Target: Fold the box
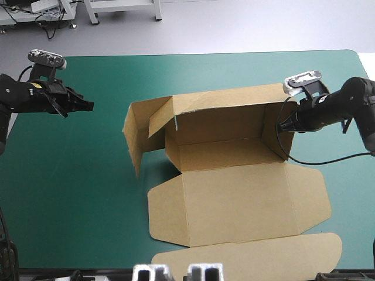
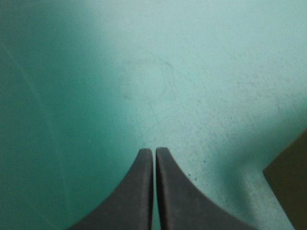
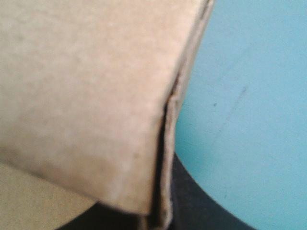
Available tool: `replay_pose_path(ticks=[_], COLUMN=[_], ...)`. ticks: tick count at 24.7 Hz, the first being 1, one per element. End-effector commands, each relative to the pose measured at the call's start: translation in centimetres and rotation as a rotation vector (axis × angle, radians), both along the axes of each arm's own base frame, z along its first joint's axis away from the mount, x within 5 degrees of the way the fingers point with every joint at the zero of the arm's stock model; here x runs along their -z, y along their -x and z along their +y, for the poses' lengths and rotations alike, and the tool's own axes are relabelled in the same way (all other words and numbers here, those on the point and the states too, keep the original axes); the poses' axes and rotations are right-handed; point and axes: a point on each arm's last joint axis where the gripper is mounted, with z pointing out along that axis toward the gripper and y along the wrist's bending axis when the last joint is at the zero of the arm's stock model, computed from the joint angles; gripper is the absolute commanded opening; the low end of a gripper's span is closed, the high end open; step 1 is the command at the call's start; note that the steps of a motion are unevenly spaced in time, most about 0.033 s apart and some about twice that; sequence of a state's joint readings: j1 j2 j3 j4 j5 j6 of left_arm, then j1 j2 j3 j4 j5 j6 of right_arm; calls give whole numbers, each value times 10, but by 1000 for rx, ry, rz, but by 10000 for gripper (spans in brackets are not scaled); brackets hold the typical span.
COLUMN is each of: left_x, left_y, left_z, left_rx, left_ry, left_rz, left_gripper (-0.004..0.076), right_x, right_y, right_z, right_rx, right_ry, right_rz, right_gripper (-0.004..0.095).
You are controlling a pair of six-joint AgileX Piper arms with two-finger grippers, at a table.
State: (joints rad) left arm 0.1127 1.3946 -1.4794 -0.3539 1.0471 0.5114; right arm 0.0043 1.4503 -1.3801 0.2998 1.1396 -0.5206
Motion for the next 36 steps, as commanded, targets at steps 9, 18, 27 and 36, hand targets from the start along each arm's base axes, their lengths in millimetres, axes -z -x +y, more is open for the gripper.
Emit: replay_pose_path(ticks=[9, 18, 27, 36], left_x=[2, 1, -1, -2], left_y=[14, 13, 12, 11], left_z=[3, -1, -5, -6], left_rx=[-8, 22, 32, 31], left_ry=[-39, -10, 45, 62], left_rz=[82, 62, 49, 35], left_gripper=[-10, -10, -10, -10], right_x=[35, 20, -12, -33], right_y=[-58, -91, -82, -78], right_z=[-2, 10, 13, 17], right_rx=[72, 21, 68, 53], right_ry=[5, 30, -41, -59], right_rz=[170, 24, 37, -33], right_gripper=[-19, 459, 700, 700])
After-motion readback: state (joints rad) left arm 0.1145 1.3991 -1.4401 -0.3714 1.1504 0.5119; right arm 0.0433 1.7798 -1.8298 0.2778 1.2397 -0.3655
